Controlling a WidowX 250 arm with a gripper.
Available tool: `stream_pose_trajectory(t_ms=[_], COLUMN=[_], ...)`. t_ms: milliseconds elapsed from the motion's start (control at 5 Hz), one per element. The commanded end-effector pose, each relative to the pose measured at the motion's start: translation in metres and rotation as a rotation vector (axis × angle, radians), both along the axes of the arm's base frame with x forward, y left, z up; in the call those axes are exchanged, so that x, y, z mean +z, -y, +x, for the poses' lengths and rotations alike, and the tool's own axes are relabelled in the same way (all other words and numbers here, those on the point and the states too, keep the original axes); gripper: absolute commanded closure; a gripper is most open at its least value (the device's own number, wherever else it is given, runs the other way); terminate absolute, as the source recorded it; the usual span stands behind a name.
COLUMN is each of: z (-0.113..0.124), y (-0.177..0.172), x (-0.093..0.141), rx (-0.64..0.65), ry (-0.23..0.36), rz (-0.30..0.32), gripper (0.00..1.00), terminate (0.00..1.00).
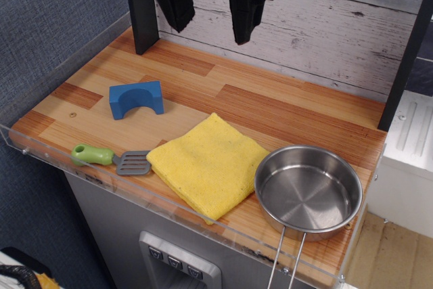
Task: Move the yellow cloth to the left of the silver pot.
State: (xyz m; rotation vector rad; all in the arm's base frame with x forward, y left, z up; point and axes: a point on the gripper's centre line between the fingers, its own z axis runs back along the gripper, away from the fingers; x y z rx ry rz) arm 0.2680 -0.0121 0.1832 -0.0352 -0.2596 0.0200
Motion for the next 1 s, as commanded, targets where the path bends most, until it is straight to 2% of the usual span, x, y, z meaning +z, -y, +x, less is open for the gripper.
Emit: stream_pose_trajectory(t_ms=[0,600,800], z=[-0.0026,-0.0026,-0.0026], y=[-0.0005,-0.0005,-0.0005], x=[0.0138,0.0138,0.0138], rx=[0.003,0.003,0.003], ry=[0.044,0.044,0.044], rz=[-0.001,-0.001,-0.001], gripper=[0.0,0.0,0.0], terminate=[0.0,0.0,1.0])
